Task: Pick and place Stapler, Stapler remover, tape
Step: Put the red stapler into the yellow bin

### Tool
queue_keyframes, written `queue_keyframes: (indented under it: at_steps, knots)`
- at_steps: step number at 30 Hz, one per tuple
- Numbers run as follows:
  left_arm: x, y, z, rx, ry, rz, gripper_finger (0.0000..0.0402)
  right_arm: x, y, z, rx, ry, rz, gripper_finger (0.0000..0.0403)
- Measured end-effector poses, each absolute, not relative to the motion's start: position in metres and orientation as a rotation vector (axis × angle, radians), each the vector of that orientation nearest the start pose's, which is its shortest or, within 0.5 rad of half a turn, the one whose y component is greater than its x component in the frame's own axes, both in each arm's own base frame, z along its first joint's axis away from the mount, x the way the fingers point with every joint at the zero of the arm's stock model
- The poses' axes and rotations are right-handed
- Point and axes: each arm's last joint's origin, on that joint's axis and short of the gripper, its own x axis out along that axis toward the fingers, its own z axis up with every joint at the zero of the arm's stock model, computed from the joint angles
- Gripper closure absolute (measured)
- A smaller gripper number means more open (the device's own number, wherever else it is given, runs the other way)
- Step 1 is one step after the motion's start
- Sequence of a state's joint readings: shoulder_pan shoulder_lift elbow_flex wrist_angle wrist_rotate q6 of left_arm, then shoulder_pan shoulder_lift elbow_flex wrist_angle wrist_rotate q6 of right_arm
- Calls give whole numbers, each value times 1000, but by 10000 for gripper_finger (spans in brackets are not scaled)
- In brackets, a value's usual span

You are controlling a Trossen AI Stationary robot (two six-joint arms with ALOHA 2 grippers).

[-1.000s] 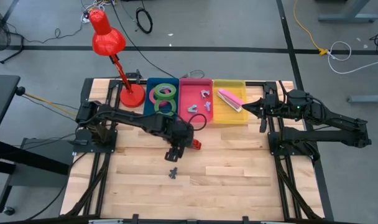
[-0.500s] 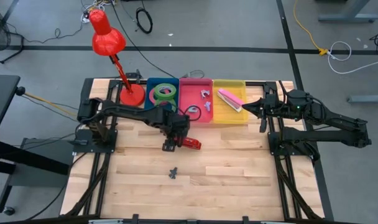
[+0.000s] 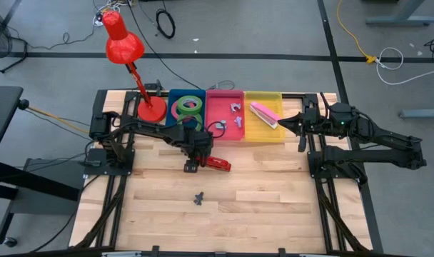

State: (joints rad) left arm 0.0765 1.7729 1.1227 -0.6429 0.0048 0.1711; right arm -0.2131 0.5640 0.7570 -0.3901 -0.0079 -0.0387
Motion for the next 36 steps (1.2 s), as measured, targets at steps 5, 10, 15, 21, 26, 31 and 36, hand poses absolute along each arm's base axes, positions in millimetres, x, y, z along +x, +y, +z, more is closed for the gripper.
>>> queue_keyframes:
  at_steps: [5,10,15,21,26,31,36]
  knots:
    - [325,25,161,92,1311,-51,136,118,-25,332,-17,200,-201,393]
    - [326,25,160,88,1300,-55,136,118,-25,332,-17,200,-201,393]
    - [329,24,161,70,1258,-79,138,118,-25,332,-17,200,-201,393]
    - [329,24,161,68,1256,-81,167,118,-25,332,-17,200,-201,393]
    - [329,24,162,71,1256,-85,200,118,-25,332,-17,200,-201,393]
    - [329,24,162,70,1255,-85,201,118,-25,332,-17,200,-201,393]
    - [329,24,162,69,1256,-84,199,118,-25,332,-17,200,-201,393]
